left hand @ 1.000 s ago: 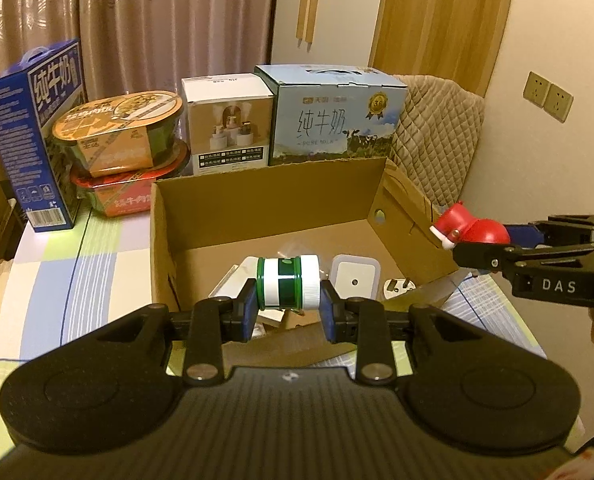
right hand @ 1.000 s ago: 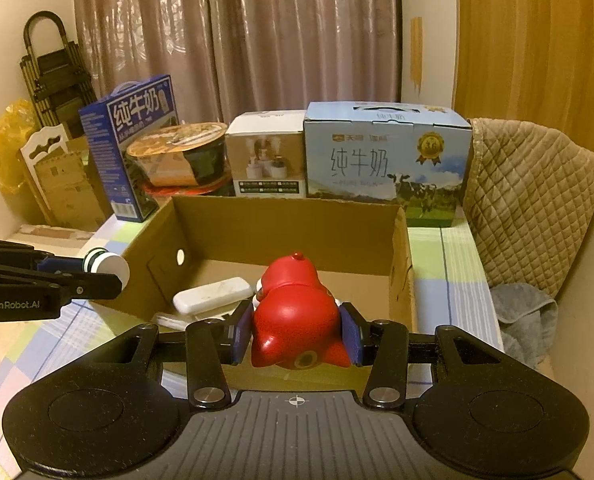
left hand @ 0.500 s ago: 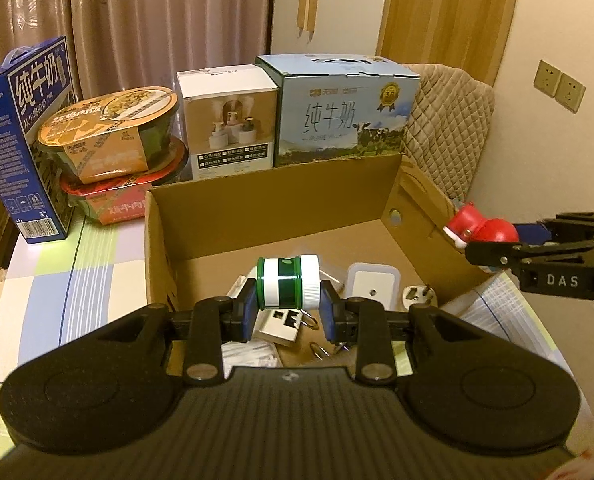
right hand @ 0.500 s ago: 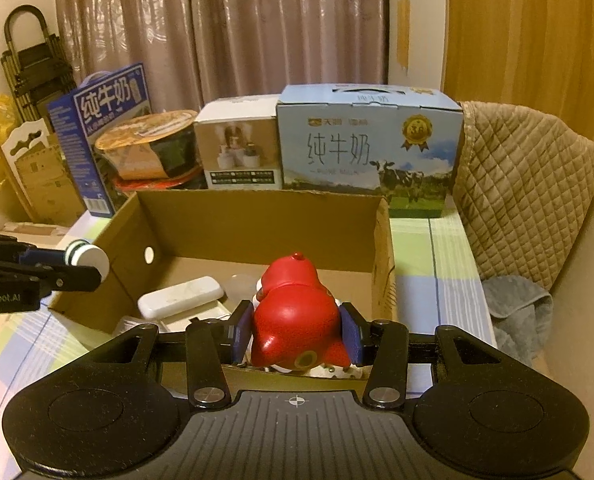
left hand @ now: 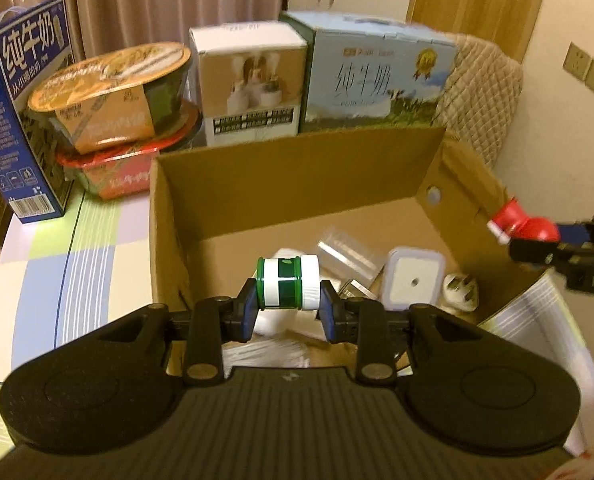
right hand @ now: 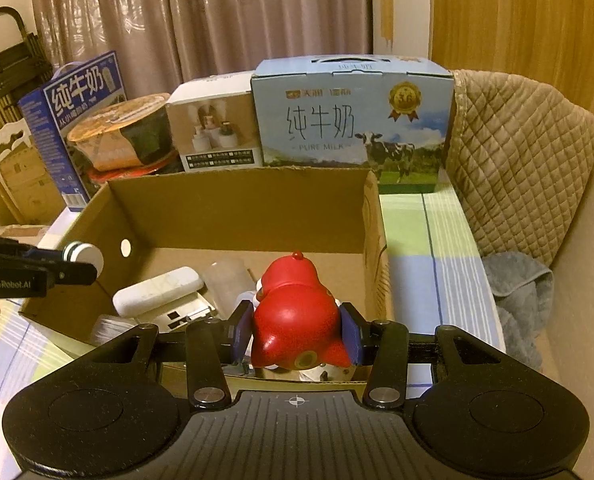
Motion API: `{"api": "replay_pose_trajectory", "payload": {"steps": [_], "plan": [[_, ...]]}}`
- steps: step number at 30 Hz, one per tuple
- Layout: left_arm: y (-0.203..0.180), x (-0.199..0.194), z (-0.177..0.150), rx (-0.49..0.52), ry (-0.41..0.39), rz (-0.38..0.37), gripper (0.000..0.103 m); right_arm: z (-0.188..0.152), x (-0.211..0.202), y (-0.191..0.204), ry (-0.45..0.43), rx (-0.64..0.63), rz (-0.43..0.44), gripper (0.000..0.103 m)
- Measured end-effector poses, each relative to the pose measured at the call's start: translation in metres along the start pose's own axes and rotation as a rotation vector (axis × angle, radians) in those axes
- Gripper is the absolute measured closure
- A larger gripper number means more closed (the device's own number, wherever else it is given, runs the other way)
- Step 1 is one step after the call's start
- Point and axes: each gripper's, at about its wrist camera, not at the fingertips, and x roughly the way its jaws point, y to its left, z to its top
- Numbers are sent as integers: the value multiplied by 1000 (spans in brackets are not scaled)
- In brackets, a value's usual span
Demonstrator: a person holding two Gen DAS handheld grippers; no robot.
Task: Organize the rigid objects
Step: 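Lower the red toy and tape roll into the box and open both tools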
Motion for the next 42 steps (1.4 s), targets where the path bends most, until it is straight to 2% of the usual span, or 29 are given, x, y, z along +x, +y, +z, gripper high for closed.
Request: {"api": "replay_pose_trajectory", "payload": {"steps": [7,9,10,20,42], "plan": [[3,12,-7,12,26,20,76,-2,7,-4,13,9,1,60],[5,11,-7,4,20,33,58,-2,7,-4,13,10,1,60],[6,9,-6,-2,13,36,57,-2,7,-4,12,10,1,60],[10,-12,2,-11,-31,48,57,-1,3,-6,-1,25,-5,60],[4,-10,-10,-1,-19,26,57,-6,13,-6,22,27,-24,60]]}}
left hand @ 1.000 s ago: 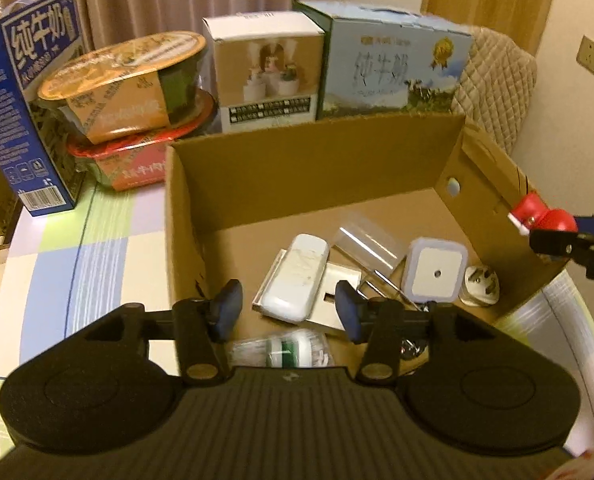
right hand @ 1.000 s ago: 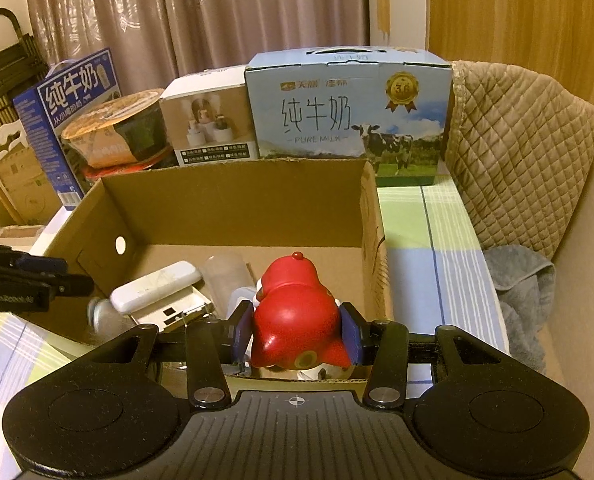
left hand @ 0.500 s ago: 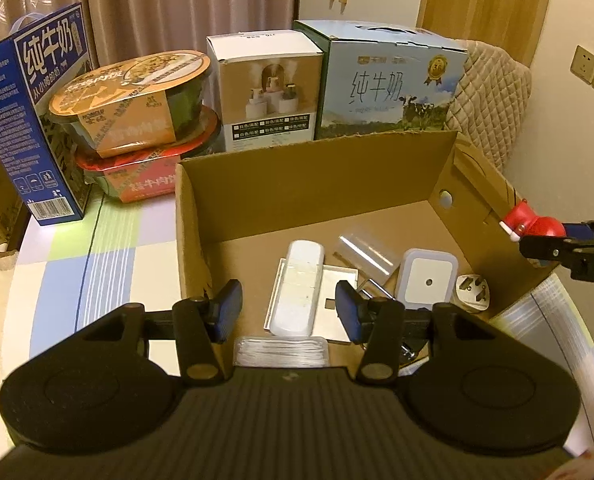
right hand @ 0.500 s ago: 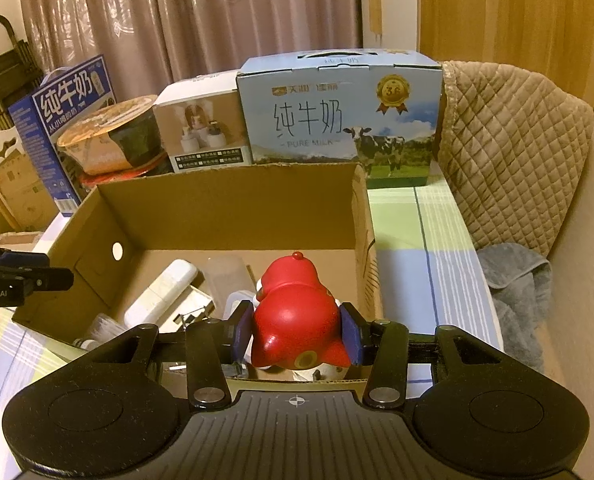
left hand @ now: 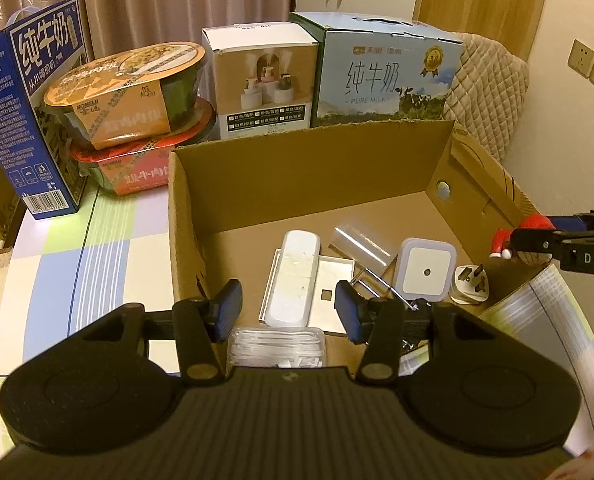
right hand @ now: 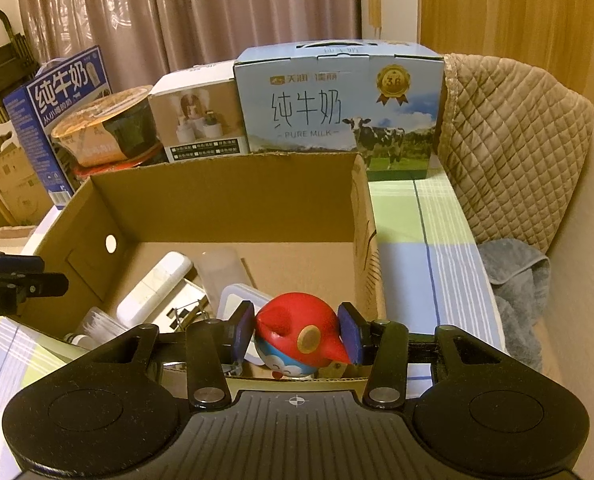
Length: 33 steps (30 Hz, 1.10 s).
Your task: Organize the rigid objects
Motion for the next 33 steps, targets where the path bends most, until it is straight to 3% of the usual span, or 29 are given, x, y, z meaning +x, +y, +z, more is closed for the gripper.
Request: {"api": "replay_pose_trajectory", "payload": {"steps": [4,6,7,12,26,33], "plan": [[-2,-3,-2,-5,-6,1,52,0,-4,-1,-63,-7,43,59],[-4,-6,-3,-6,-11,1,47,1,-11,2,-106,-25,37,41],[-5,-8,-4,-7,-14,-1,47,1,-14,3,-122,-26,33,38],[-11,-23,-9,-19,-34,-10,39,1,-32,-2,-153,2,27,37],[-28,-99,-41,-89,-121,47,1,-42,-90,11,-61,70,49,26],[-34,-141,-65,-119,-142,84,1,-60,-125,28,-38,68,66,20]]}}
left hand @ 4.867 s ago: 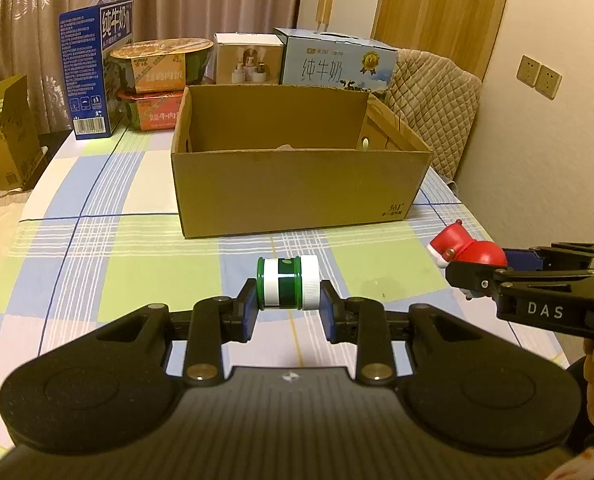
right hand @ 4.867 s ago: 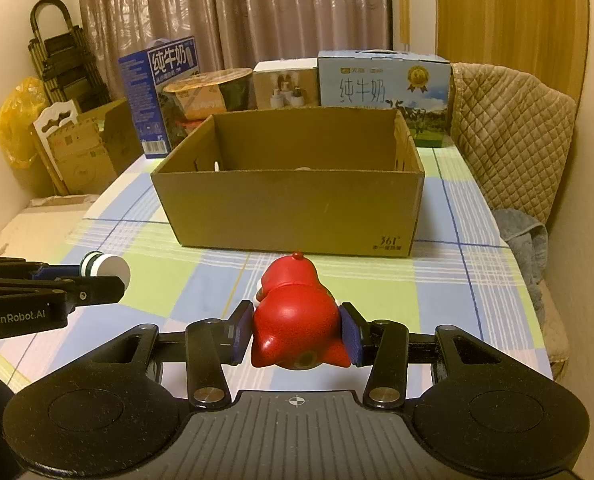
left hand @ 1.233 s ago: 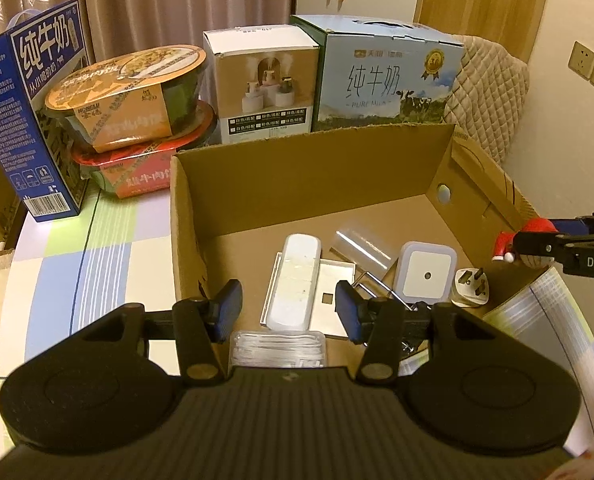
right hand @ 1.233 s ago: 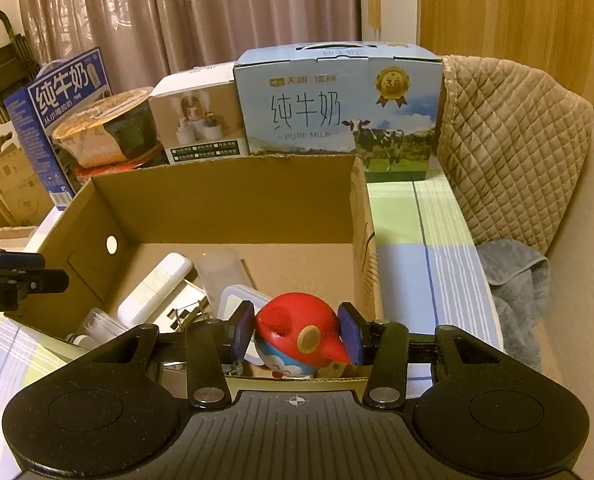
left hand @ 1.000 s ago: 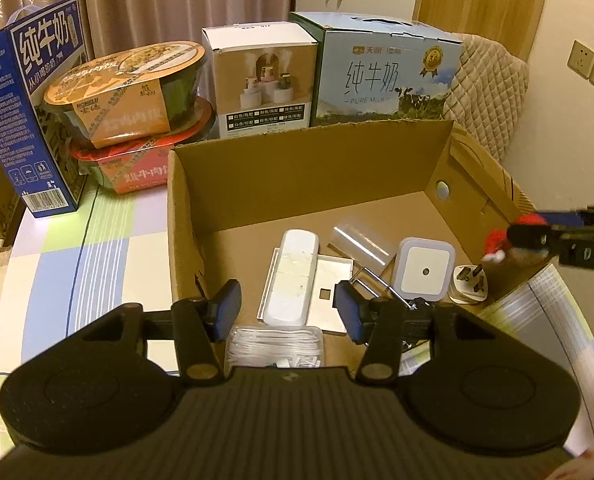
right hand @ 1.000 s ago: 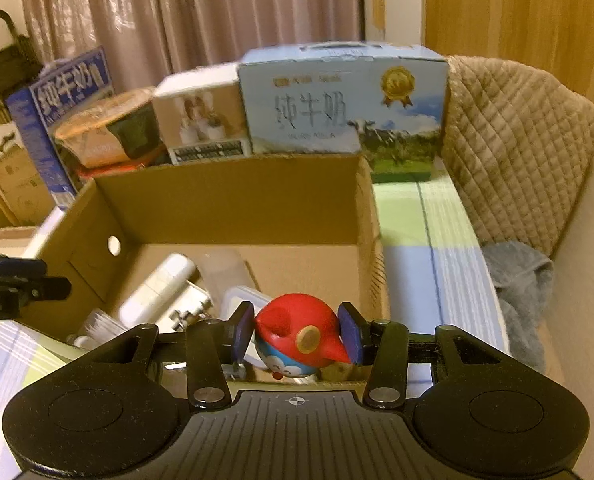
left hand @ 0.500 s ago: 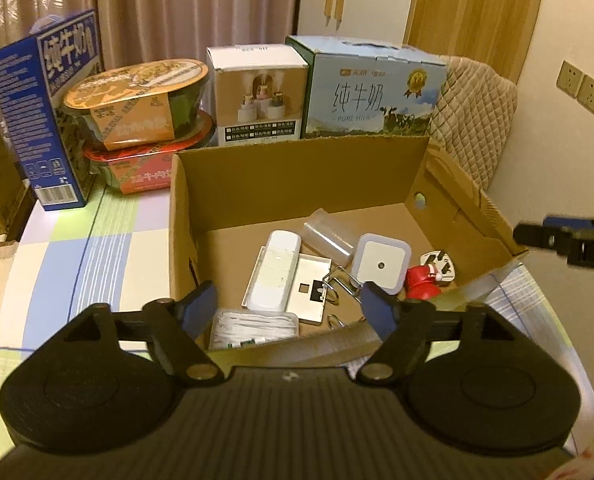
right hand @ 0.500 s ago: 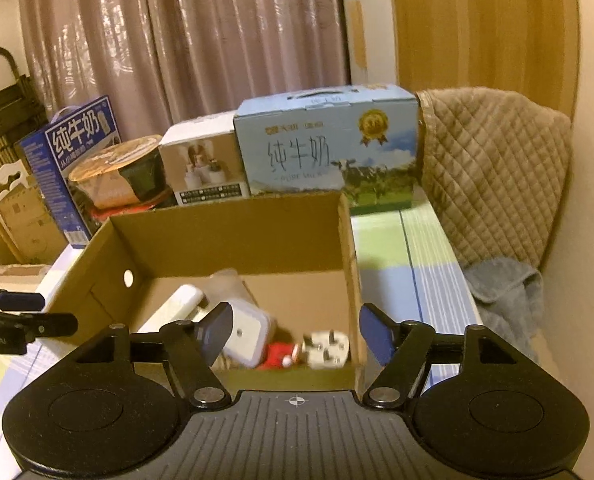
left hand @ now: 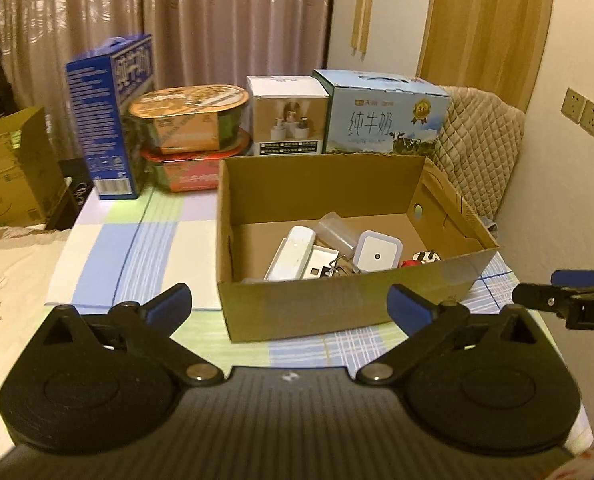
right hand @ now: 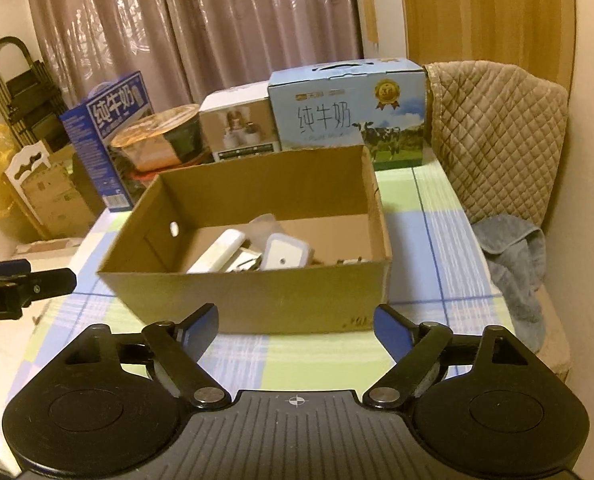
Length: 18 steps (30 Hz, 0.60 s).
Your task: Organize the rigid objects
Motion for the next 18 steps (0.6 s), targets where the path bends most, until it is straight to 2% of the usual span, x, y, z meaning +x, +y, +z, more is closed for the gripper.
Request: {"api": "replay_pose_trajectory", "payload": {"steps": [5,10,18], "plan": [[-3,-32,-18,-28,-20,23,1,-16,-23,13,2,-15,5,17],[-7,-58,-38,-60,-2,72,1,-34,-42,19,12,-2,2,16],[-11,-89,-63,-102,19,69,1,-62,-72,30,6,-28,-11,16]]}}
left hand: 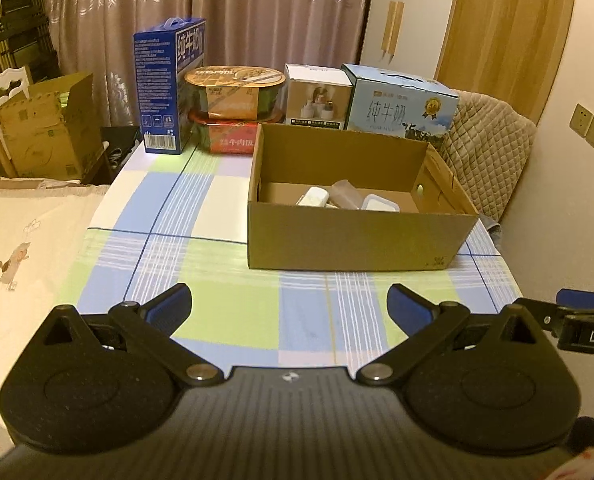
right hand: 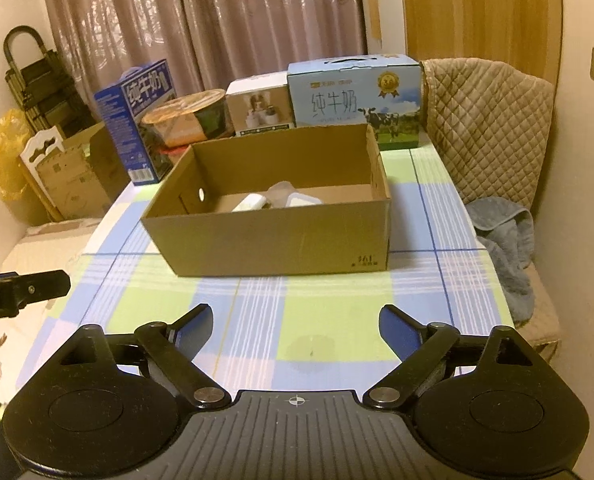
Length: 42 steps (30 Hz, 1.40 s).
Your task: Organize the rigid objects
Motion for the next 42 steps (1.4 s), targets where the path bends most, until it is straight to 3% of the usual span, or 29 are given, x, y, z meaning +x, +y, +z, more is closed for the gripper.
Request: {"api": "replay_pose_trajectory", "payload": {"steps": [19,42], "plan": [[-14,-30,-41,29,49,-33,1,-45,-42,4,6,17,-39,15],[-18,-26,-52,49,66,-33,1,-47,-41,7,13,22,-36,15]]}}
